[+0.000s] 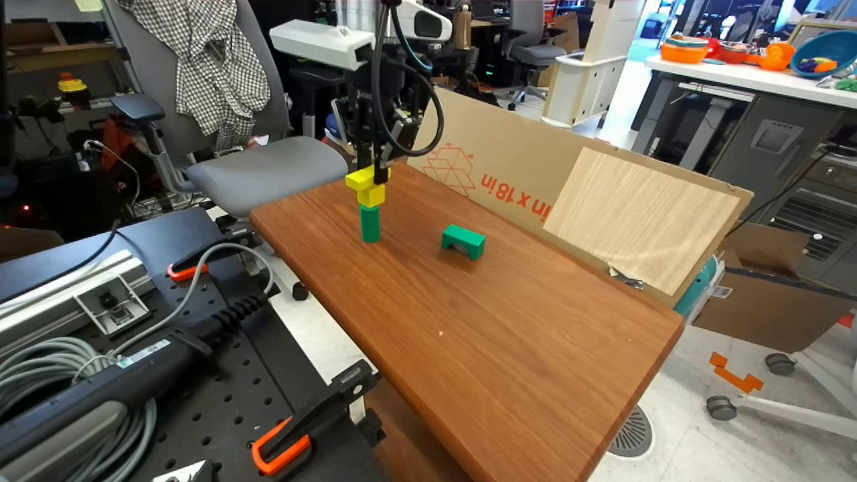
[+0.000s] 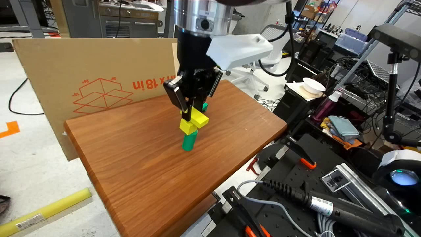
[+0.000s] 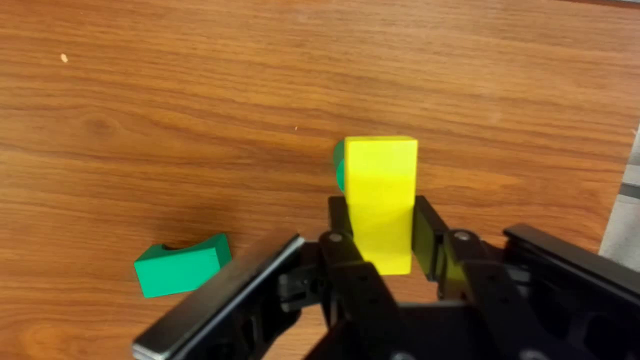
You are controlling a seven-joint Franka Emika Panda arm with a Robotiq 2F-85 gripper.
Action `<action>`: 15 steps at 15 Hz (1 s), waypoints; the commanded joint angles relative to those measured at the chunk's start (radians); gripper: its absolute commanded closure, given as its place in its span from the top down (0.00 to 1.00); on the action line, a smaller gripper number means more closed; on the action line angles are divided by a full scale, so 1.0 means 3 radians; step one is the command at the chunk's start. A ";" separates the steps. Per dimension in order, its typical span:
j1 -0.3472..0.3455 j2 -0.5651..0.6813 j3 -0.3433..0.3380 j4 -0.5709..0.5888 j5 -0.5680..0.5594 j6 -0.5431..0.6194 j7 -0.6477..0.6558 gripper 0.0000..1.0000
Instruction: Remove the yellow block from the stack on the right and put it on top of the stack on the left
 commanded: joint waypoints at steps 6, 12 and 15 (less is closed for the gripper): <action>0.0027 0.0045 -0.0017 0.0056 -0.0085 0.0001 0.0017 0.08; 0.0042 0.0046 -0.0020 0.0050 -0.0098 0.0000 0.0037 0.73; 0.0036 0.0041 -0.0018 0.0053 -0.0087 -0.0011 0.0030 0.96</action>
